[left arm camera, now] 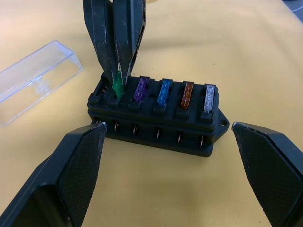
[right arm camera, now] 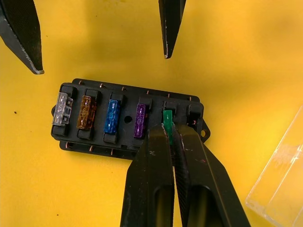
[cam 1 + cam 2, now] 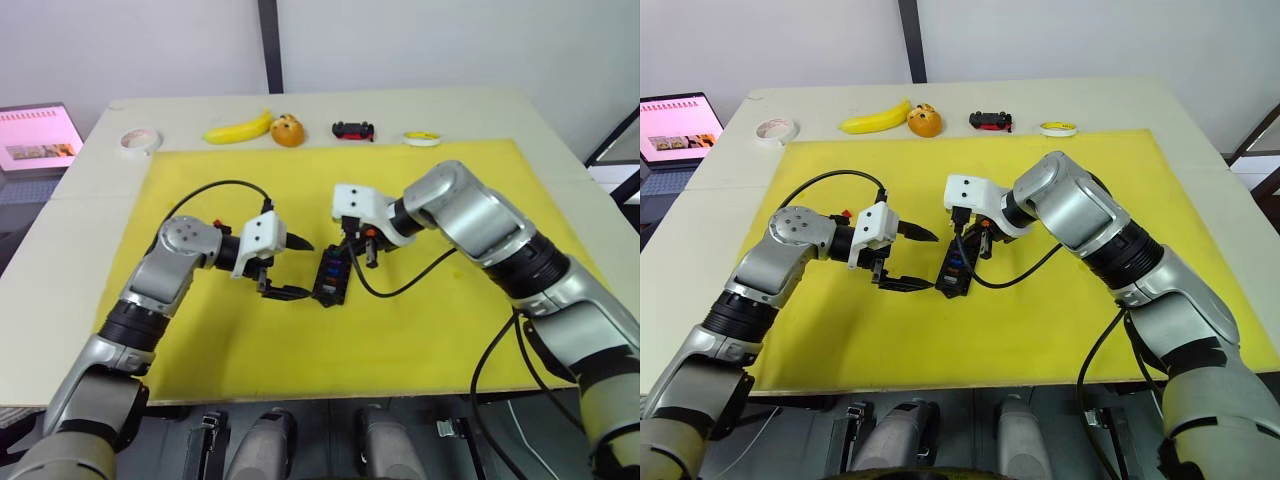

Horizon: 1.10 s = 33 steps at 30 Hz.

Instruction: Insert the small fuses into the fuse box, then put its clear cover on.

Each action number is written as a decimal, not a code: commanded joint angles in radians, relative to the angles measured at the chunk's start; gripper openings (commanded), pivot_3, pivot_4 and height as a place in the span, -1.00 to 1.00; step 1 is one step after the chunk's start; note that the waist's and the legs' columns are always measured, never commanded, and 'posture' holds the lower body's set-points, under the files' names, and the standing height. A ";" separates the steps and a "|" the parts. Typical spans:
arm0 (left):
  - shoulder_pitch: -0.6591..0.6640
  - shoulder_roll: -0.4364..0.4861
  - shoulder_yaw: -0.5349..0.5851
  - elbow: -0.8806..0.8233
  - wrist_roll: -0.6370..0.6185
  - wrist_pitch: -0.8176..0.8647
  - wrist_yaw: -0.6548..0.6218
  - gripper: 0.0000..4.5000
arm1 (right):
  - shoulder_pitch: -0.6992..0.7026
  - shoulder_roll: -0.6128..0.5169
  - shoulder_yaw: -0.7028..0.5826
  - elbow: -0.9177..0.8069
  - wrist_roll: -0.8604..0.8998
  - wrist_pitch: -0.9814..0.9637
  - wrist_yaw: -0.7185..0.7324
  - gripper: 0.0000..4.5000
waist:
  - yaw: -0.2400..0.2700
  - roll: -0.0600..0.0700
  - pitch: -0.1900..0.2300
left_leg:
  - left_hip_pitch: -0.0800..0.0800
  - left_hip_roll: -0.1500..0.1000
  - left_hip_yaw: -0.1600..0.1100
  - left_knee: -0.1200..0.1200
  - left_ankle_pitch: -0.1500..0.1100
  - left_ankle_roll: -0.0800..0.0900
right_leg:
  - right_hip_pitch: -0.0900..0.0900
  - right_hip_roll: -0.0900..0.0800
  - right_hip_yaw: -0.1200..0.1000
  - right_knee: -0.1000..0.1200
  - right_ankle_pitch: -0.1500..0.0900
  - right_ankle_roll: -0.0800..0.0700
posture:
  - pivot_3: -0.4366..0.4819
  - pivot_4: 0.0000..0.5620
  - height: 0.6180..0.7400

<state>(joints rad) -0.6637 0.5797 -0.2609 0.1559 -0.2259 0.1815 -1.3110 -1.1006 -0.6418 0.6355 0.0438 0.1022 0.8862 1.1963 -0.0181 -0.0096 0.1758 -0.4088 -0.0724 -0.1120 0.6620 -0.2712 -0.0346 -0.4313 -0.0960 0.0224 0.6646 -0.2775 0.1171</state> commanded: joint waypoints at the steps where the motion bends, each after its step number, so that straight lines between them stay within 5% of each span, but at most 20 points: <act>1: -0.016 -0.002 0.014 -0.015 0.004 -0.016 0.003 0.99 | 0.003 0.010 -0.008 -0.005 -0.016 0.001 0.005 -1.00 | 0.000 0.000 0.000 | 0.000 0.000 0.000 0.000 0.000 0.000 | 0.000 0.000 0.000 0.000 0.000 0.000 | -0.05 -0.47 1.00; 10: -0.009 -0.003 0.014 -0.020 0.002 -0.015 0.006 0.99 | 0.005 0.010 -0.018 -0.011 -0.015 0.010 0.008 -1.00 | -0.001 0.000 0.000 | 0.000 0.000 0.000 0.000 0.000 0.000 | 0.000 0.000 0.000 0.000 0.000 0.000 | -0.05 -0.47 1.00; 13: -0.009 -0.003 0.012 -0.020 0.002 -0.016 0.005 1.00 | 0.003 0.007 -0.035 -0.023 -0.013 0.004 0.005 -0.53 | 0.000 0.000 0.000 | 0.000 0.000 0.000 0.000 0.000 0.000 | 0.000 0.000 0.000 0.000 0.000 0.000 | -0.05 -0.47 1.00; 17: -0.009 -0.003 0.012 -0.020 0.002 -0.016 0.004 1.00 | -0.016 -0.001 -0.077 -0.050 -0.003 0.022 -0.001 0.35 | 0.000 0.000 0.000 | 0.000 0.000 0.000 0.000 0.000 0.000 | 0.000 0.000 0.000 0.000 0.000 0.000 | -0.05 -0.47 1.00; 24: -0.005 0.003 0.013 -0.027 -0.001 -0.018 -0.004 1.00 | 0.006 -0.052 -0.197 -0.134 0.056 0.056 0.004 0.35 | 0.002 0.000 0.000 | 0.000 0.000 0.000 0.000 0.000 0.000 | 0.000 0.000 0.000 0.000 0.000 0.000 | -0.05 -0.47 1.00; 29: 0.000 0.006 0.013 -0.036 -0.002 -0.020 -0.011 1.00 | 0.202 0.013 -0.407 -0.175 0.175 -0.041 -0.067 0.35 | 0.003 -0.001 -0.001 | 0.000 0.000 -0.001 0.001 0.000 0.000 | 0.001 0.000 -0.001 0.000 0.000 0.000 | -0.05 -0.47 1.00; 33: -0.006 0.004 0.015 -0.027 -0.001 -0.022 -0.010 1.00 | 0.359 0.102 -0.502 -0.212 0.239 -0.131 -0.133 -0.22 | 0.002 -0.001 -0.001 | 0.000 0.000 0.000 0.001 0.000 0.000 | 0.001 0.000 0.000 0.001 0.000 0.000 | -0.05 -0.47 1.00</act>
<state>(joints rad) -0.6620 0.5794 -0.2609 0.1479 -0.2261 0.1764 -1.3171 -0.7436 -0.5595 0.1902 -0.1136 0.3020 0.7981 1.0895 -0.0165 -0.0105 0.1751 -0.4089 -0.0725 -0.1123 0.6631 -0.2715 -0.0342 -0.4305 -0.0963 0.0221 0.6652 -0.2775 0.1172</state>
